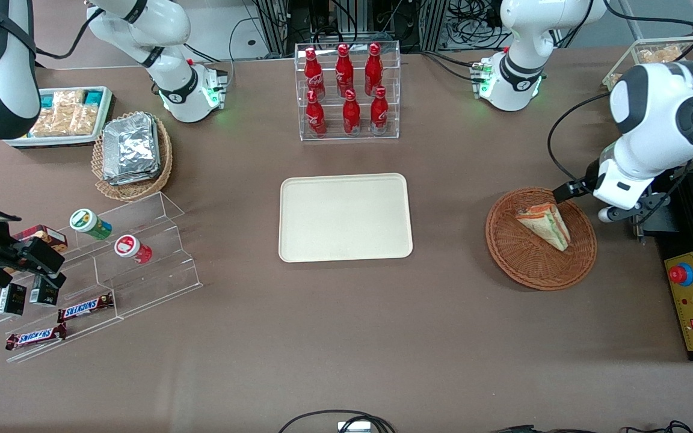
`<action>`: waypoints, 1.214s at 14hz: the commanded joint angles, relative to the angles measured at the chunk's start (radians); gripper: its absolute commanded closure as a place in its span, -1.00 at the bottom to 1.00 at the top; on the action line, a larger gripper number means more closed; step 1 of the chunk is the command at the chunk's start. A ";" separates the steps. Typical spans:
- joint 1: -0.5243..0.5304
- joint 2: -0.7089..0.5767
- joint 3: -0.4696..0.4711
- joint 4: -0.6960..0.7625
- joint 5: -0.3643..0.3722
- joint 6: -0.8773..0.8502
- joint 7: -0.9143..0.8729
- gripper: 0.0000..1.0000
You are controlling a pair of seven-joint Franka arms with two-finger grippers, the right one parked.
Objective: Place sandwich from basket to tray
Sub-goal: 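Move the open left gripper over the sandwich in the basket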
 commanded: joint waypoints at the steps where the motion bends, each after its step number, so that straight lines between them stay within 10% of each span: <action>1: 0.011 -0.021 -0.008 -0.113 0.006 0.156 -0.084 -1.00; 17: 0.045 0.217 0.000 -0.216 0.009 0.520 -0.256 -1.00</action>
